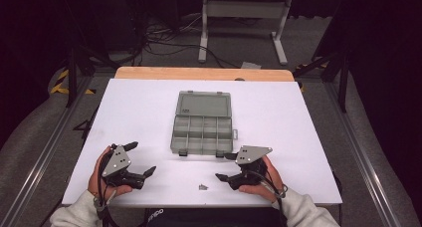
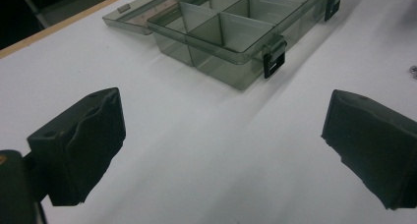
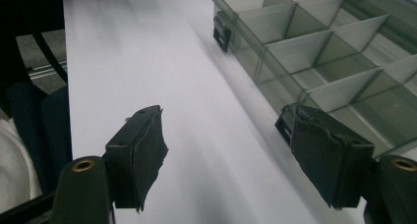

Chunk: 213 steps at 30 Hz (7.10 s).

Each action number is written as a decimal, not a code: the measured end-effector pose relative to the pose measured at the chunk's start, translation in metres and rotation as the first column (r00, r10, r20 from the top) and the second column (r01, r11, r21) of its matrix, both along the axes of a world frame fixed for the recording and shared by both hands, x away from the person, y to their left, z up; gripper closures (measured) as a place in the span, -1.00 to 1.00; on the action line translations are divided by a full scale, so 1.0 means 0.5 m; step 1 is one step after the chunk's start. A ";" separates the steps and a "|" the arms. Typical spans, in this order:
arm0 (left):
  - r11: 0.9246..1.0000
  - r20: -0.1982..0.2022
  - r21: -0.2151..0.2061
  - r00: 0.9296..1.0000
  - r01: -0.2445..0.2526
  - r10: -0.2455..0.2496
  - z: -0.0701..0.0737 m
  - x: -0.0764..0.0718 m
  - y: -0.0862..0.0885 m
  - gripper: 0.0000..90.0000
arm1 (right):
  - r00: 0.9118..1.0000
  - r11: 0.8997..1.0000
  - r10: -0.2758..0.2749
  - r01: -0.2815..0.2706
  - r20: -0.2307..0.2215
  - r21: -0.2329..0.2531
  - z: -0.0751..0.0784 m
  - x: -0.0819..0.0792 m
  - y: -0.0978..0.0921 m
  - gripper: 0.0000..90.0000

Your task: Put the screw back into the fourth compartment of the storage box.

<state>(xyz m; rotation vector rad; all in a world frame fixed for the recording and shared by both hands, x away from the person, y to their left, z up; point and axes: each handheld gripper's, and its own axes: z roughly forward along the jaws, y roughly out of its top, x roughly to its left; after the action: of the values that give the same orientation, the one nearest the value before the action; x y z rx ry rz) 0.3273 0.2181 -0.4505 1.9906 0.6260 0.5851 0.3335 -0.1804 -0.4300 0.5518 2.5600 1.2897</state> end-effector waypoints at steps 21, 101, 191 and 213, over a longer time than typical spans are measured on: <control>1.000 -0.012 -0.020 1.000 0.016 -0.016 0.004 0.000 -0.009 -0.91 | 0.988 0.992 0.121 -0.124 -0.096 -0.023 -0.044 0.000 0.081 0.13; 0.999 0.008 -0.043 1.000 0.012 -0.011 0.013 -0.003 0.000 -0.89 | 0.999 0.998 0.032 -0.031 0.031 -0.049 0.005 0.020 0.046 0.97; 0.999 0.004 -0.036 1.000 0.027 -0.027 0.013 -0.002 -0.002 -0.89 | 0.964 0.961 -0.266 0.263 0.017 0.090 0.036 0.216 -0.020 0.70; 0.999 0.003 -0.037 1.000 0.030 -0.029 0.013 -0.003 -0.003 -0.90 | 0.993 0.993 -0.073 0.064 0.089 0.101 0.083 0.082 -0.018 -0.17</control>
<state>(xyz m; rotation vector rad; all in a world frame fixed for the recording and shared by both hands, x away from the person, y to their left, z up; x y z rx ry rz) 0.3260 0.2167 -0.4441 1.9609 0.6010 0.5540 0.3745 -0.1895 -0.3885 0.5790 2.3921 1.3885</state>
